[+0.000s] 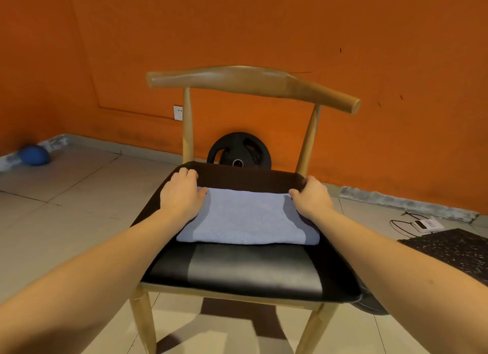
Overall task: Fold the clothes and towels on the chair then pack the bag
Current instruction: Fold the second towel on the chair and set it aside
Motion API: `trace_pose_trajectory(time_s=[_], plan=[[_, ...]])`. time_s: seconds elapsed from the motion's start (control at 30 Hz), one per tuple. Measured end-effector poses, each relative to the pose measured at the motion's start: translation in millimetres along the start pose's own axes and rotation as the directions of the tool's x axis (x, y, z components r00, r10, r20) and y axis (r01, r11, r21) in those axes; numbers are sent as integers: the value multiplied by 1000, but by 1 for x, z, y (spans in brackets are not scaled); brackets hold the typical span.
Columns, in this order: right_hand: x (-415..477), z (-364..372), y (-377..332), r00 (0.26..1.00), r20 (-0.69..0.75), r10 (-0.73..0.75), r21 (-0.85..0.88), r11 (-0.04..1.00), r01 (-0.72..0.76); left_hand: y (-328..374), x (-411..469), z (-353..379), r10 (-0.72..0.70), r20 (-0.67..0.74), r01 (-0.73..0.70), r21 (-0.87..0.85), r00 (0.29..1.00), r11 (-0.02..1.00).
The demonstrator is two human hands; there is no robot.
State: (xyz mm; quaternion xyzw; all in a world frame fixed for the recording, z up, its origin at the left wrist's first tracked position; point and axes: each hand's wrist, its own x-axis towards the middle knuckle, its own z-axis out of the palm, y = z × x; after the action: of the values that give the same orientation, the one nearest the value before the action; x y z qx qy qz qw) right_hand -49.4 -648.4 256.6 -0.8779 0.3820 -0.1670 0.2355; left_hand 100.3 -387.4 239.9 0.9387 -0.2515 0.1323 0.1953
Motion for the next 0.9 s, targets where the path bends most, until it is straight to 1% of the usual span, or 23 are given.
trace_pose_trajectory(time_s=[0.03,0.07,0.1,0.13,0.17,0.23,0.3,0.37,0.47,0.57,0.6,0.63,0.67,0.7,0.73,0.77,0.83,0.9], plan=[[-4,-4,-3,998,-24,-54,-66,996,52,4,-4,-4,49,-25,-49,14,998,999],[-11,-6,-5,990,-35,-138,-83,987,135,9,-11,-7,97,-19,-97,-2,995,995],[-19,-8,-7,971,-16,-237,-64,970,236,15,-20,-9,135,19,-134,-40,991,990],[-28,-7,-7,945,33,-326,-45,944,327,21,-29,-9,160,83,-155,-67,984,986],[-37,-5,-6,918,112,-381,-55,920,388,26,-40,-7,178,161,-169,-71,971,983],[-48,1,0,868,292,-403,-165,872,460,27,-57,-3,205,292,-209,-18,934,978],[-50,6,10,832,408,-376,-281,815,506,21,-66,0,219,362,-254,51,906,966],[-50,11,19,828,452,-333,-321,805,499,14,-70,0,230,383,-283,88,895,955],[-51,16,22,833,458,-310,-354,796,491,10,-74,4,247,403,-321,127,881,938],[-49,14,19,822,485,-298,-326,811,486,14,-69,-1,220,462,-326,162,859,932],[-46,11,18,829,469,-307,-278,839,468,18,-66,-3,214,467,-330,182,858,926],[-42,9,18,851,410,-329,-212,873,440,24,-65,-5,223,441,-340,205,869,918],[-35,8,18,881,312,-356,-152,897,416,35,-67,-7,253,387,-352,212,887,911],[-26,7,19,905,222,-362,-116,912,393,49,-71,-9,295,319,-364,183,901,913],[-15,6,21,920,189,-342,-95,926,364,67,-79,-10,339,263,-379,117,903,918],[-5,5,21,929,219,-299,-71,944,321,86,-88,-10,384,238,-404,38,892,914],[11,8,23,924,325,-201,-42,973,226,122,-109,-6,460,263,-461,-60,848,885],[26,13,26,930,328,-168,-82,975,205,147,-127,4,471,344,-479,-66,812,875]])
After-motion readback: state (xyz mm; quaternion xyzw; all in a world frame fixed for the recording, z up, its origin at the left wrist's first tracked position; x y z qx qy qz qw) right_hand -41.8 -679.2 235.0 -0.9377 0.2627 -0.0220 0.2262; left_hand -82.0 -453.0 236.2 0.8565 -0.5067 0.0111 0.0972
